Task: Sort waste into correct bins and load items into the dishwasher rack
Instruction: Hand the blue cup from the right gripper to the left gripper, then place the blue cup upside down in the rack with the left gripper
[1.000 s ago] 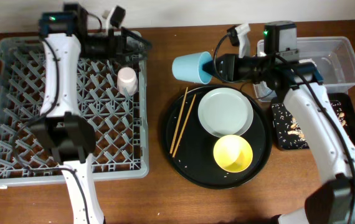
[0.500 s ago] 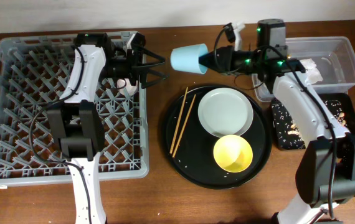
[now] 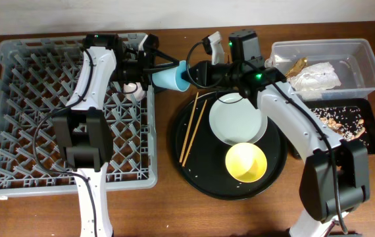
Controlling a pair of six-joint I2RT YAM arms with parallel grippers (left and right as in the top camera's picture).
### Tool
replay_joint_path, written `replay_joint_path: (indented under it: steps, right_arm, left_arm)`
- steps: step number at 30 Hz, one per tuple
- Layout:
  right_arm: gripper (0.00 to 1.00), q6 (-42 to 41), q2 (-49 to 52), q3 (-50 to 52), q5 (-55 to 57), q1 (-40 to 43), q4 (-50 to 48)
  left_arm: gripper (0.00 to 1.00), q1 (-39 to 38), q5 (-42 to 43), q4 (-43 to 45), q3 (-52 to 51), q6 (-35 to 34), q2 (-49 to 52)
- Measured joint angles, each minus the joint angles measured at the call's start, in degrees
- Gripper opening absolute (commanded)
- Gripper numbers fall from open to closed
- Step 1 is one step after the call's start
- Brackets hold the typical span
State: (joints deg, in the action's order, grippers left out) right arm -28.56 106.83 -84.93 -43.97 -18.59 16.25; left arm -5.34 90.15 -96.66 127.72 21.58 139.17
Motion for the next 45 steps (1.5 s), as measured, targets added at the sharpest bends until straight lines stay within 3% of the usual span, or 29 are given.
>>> replay_joint_path:
  steps: [2,3,4,5,6,13,20,26,28,32,33,37,41,44,45]
  right_arm:
    - [0.11,-0.68,1.25,0.00,-0.50,-0.31,-2.25]
    - [0.39,-1.42,1.64,0.00,-0.83,-0.31,-2.71]
    - [0.75,-1.84,2.56,-0.07,-0.44,-0.74,-3.56]
    - [0.86,-2.27,3.15,-0.09,0.11,-1.01,-3.65]
    - [0.90,-2.51,3.54,-0.07,0.90,-0.94,-3.28]
    - [0.93,-2.78,4.02,-0.07,-4.66,2.67,-3.45]
    - [0.93,-2.71,4.02,-0.07,-11.52,6.12,-3.48]
    - [0.99,-2.73,4.02,-0.07,-13.18,7.17,-3.43]
    - [0.98,-2.19,4.02,-0.09,-13.46,8.31,-2.05]
    - [0.98,3.45,3.98,-0.15,-13.05,11.02,7.13]
    - [0.98,4.72,3.98,-0.15,-12.41,11.39,8.37]
    - [0.98,9.16,3.82,-0.31,-6.05,12.83,17.53]
    - [0.98,11.02,3.80,-0.35,-3.87,12.83,20.31]
    - [0.98,11.28,3.80,-0.35,-2.54,12.83,21.68]
    - [0.98,11.32,3.80,-0.35,-2.38,12.83,21.92]
  left_arm:
    - [0.89,0.07,-0.02,0.24,0.00,0.00,-0.02]
    - [0.89,0.13,-0.07,0.24,0.00,0.02,-0.02]
    - [0.89,-0.15,-0.24,0.17,-0.02,0.02,-0.02]
    - [0.89,-1.31,-0.85,0.04,-0.02,-0.07,-0.02]
    - [0.89,-2.12,-0.57,0.00,-0.02,-0.07,-0.11]
    - [0.75,-0.83,-0.15,-0.17,-0.02,-0.13,-0.44]
    - [0.73,2.19,-0.20,0.11,-0.02,-0.13,-0.44]
    - [0.65,11.23,-1.84,0.46,0.00,0.46,-0.44]
    - [0.64,14.71,-9.09,0.04,0.48,0.74,-0.79]
    - [0.65,16.31,-37.88,0.20,10.62,0.92,-11.96]
    - [0.65,14.64,-47.95,0.22,12.17,-0.42,-17.14]
    - [0.65,2.49,-72.59,0.46,8.07,-9.31,-18.71]
    - [0.66,-4.48,-88.54,9.40,-3.39,-17.11,-18.16]
    - [0.67,-4.46,-93.24,16.04,-11.78,-19.76,-17.79]
    - [0.76,-4.46,-93.61,18.45,-14.19,-19.93,-17.79]
